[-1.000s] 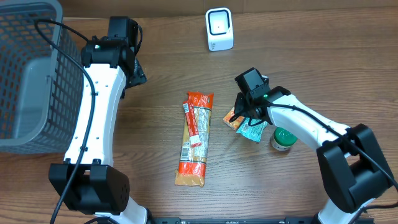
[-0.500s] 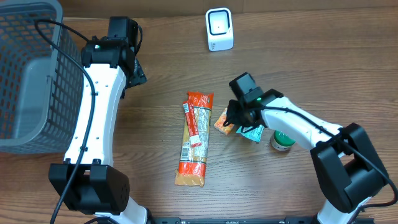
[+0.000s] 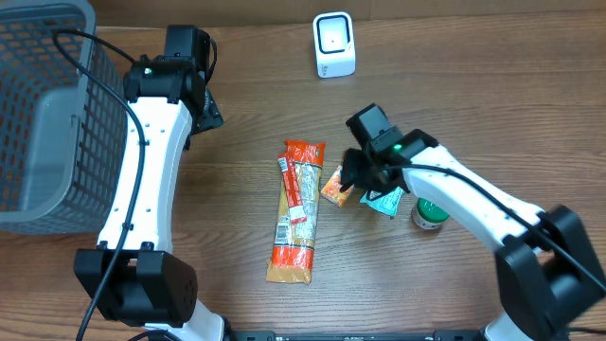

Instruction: Scan the item barcode

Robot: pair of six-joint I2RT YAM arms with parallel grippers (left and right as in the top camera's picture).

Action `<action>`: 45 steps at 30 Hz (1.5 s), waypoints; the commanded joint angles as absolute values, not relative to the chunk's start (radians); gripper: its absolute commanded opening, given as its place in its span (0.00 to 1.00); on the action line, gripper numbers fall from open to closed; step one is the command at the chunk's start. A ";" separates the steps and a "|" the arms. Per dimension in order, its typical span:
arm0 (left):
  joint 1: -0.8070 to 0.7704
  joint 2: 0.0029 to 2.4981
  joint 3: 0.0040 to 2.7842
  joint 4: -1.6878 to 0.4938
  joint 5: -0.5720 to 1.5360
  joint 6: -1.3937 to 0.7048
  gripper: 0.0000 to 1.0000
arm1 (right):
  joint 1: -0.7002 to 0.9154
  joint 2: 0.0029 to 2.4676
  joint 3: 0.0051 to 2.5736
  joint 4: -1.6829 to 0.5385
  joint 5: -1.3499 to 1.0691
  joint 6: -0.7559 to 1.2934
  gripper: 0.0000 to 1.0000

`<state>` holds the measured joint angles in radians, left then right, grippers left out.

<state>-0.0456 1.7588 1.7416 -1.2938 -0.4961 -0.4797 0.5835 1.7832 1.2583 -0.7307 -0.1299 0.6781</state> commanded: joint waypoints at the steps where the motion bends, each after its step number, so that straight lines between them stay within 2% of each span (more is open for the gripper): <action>1: -0.046 1.752 1.754 -1.293 -0.493 -0.483 1.00 | 0.582 1.744 1.272 -0.731 -0.205 0.719 1.00; 3: -0.046 1.752 1.754 -1.293 -0.492 -0.483 1.00 | 0.582 1.748 1.258 -0.730 -0.204 0.734 1.00; 6: -0.046 1.752 1.754 -1.293 -0.493 -0.483 0.99 | 0.583 1.765 1.229 -0.710 -0.205 0.738 0.70; 8: -0.046 1.752 1.754 -1.293 -0.493 -0.483 1.00 | 0.590 1.779 1.205 -0.684 -0.204 0.753 0.54; 10: -0.046 1.752 1.754 -1.293 -0.492 -0.483 1.00 | 0.597 1.790 1.179 -0.651 -0.204 0.783 0.42; 11: -0.046 1.752 1.754 -1.293 -0.493 -0.483 1.00 | 0.602 1.795 1.166 -0.631 -0.204 0.789 0.41; 25: -0.046 1.752 1.754 -1.293 -0.493 -0.483 0.99 | 0.607 1.798 1.070 -0.514 -0.174 0.863 0.34; 45: -0.046 1.752 1.754 -1.293 -0.493 -0.483 1.00 | 0.607 1.798 1.043 -0.476 -0.159 0.865 0.34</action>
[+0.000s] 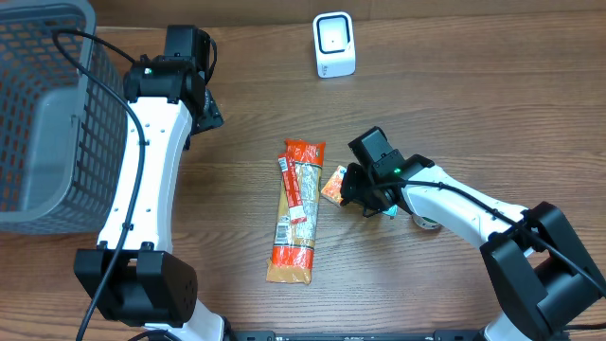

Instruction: Scan the item barcode

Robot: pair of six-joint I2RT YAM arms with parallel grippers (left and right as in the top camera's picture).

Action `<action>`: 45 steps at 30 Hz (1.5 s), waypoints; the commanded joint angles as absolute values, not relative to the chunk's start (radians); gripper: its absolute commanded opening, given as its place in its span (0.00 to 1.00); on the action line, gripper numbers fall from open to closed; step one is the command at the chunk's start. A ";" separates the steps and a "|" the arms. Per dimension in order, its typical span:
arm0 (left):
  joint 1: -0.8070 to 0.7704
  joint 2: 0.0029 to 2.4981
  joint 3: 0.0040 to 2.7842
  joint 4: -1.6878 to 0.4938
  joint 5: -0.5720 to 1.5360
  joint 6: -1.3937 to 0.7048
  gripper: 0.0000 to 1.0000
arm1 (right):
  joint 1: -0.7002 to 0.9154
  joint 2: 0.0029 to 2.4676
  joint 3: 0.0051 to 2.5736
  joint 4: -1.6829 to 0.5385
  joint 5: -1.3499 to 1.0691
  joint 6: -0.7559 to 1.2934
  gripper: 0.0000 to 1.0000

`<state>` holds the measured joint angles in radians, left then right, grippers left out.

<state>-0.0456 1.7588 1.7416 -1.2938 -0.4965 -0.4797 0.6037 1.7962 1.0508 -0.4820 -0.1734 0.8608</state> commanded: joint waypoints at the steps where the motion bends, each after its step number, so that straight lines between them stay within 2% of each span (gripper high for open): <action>1: -0.046 1.752 1.754 -1.293 -0.493 -0.483 1.00 | 0.607 1.798 1.043 -0.476 -0.159 0.865 0.34; 18: -0.046 1.752 1.754 -1.293 -0.493 -0.483 1.00 | 0.607 1.798 1.029 -0.461 -0.158 0.923 0.34; 25: -0.047 1.752 1.754 -1.293 -0.493 -0.483 1.00 | 0.607 1.798 0.968 -0.379 -0.159 0.960 0.34; 45: -0.046 1.752 1.754 -1.293 -0.493 -0.483 1.00 | 0.607 1.798 0.967 -0.360 -0.133 0.962 0.33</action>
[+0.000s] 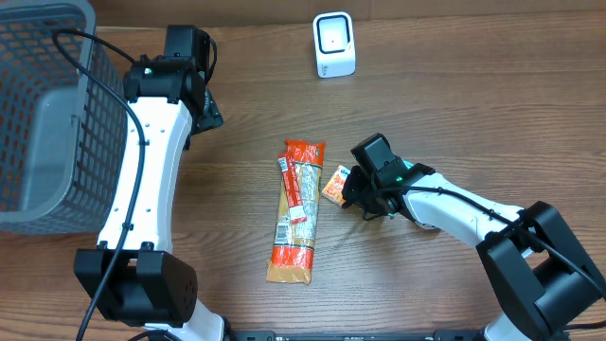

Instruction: Scan the item barcode

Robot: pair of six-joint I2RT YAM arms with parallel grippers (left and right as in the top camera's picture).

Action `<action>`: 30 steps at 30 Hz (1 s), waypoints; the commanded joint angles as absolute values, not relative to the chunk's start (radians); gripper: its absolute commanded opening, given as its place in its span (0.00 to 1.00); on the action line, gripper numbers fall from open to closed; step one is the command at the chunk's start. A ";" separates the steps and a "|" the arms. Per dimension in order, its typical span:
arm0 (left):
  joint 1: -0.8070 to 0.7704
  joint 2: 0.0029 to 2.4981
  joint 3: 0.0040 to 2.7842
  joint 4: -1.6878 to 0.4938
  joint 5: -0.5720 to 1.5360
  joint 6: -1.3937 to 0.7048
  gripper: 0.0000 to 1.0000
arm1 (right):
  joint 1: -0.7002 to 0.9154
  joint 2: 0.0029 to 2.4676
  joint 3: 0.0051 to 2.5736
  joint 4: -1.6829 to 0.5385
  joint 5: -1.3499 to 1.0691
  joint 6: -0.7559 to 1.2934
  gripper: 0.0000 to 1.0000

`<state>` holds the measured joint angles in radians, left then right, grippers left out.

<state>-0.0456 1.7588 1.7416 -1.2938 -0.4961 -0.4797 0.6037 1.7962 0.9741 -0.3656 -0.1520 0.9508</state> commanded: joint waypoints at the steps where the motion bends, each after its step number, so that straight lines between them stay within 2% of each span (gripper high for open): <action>1: -0.046 1.752 1.754 -1.293 -0.493 -0.483 1.00 | 0.607 1.798 0.967 -0.360 -0.133 0.962 0.33; 14: -0.046 1.752 1.754 -1.293 -0.493 -0.483 1.00 | 0.605 1.798 0.967 -0.334 -0.133 0.957 0.34; 22: -0.047 1.752 1.754 -1.293 -0.488 -0.483 1.00 | 0.605 1.798 0.967 -0.268 -0.131 0.803 0.33; 30: -0.051 1.752 1.754 -1.293 -0.473 -0.483 0.99 | 0.605 1.798 0.967 -0.247 -0.095 0.798 0.30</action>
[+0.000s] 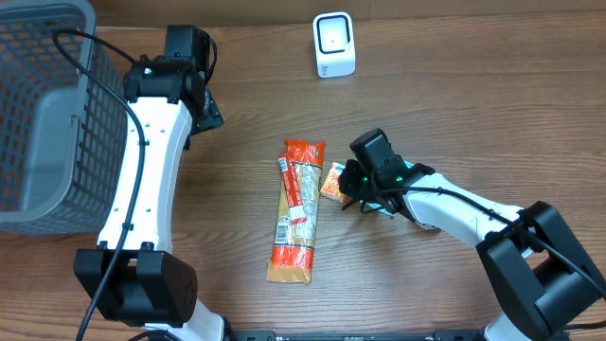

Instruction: Scan the item barcode

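A small orange snack packet point(331, 181) lies flat on the wooden table, just right of a long orange pasta packet point(296, 210). My right gripper point(354, 188) is low at the small packet's right edge. Its fingers are hidden under the wrist, so neither the grip nor contact can be made out. The white barcode scanner point(333, 44) stands at the back of the table, well away from the gripper. My left gripper point(209, 111) hangs at the back left, far from every item, with its jaws too dark to read.
A grey wire basket point(38, 114) takes up the left edge. A teal packet point(383, 210) and a can point(423, 225) are mostly covered by my right arm. Bare wood lies between the items and the scanner.
My right wrist has shifted slightly up and left, and the small orange packet sits a touch farther back-left. The left arm has not moved.
My right gripper was first at the small orange packet with the teal packet and green-lidded can showing beside it. It then sat lower over them, the arm covering the can. It stays at the packet's right edge, and the packet has barely shifted.
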Robot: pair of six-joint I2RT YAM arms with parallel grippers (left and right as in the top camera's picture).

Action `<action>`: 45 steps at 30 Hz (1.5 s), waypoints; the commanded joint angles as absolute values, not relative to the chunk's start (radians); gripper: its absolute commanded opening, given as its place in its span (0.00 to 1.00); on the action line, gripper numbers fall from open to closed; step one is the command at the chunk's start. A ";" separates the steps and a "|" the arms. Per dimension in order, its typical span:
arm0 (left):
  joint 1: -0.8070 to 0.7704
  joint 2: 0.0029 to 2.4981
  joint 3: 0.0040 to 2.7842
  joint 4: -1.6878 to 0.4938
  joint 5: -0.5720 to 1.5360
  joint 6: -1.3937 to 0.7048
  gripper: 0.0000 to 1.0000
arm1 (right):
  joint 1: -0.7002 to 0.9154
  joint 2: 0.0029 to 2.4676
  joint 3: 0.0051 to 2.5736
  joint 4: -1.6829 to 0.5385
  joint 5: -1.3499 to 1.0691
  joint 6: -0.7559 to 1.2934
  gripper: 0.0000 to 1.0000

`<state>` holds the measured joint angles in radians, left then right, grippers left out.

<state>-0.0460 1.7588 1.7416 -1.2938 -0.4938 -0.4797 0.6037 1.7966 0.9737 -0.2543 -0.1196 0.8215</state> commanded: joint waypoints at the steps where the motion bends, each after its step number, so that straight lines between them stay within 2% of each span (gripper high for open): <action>1: -0.051 1.752 1.754 -1.293 -0.466 -0.483 1.00 | 0.605 1.798 0.967 -0.248 -0.094 0.798 0.30; 8: -0.051 1.752 1.754 -1.293 -0.465 -0.483 1.00 | 0.576 1.798 0.967 -0.260 -0.105 0.803 0.30; 14: -0.051 1.752 1.754 -1.293 -0.444 -0.483 1.00 | 0.537 1.798 0.967 -0.279 -0.220 0.803 0.30; 34: -0.052 1.752 1.754 -1.293 -0.443 -0.483 1.00 | 0.550 1.850 0.965 -0.269 -0.220 0.841 0.30; 39: -0.053 1.752 1.754 -1.293 -0.443 -0.483 1.00 | 0.550 1.861 0.966 -0.254 -0.223 0.841 0.24; 43: -0.053 1.752 1.754 -1.293 -0.443 -0.483 1.00 | 0.551 1.861 0.966 -0.254 -0.222 0.841 0.13; 45: -0.053 1.752 1.754 -1.293 -0.443 -0.483 1.00 | 0.550 1.861 0.966 -0.254 -0.222 0.840 0.04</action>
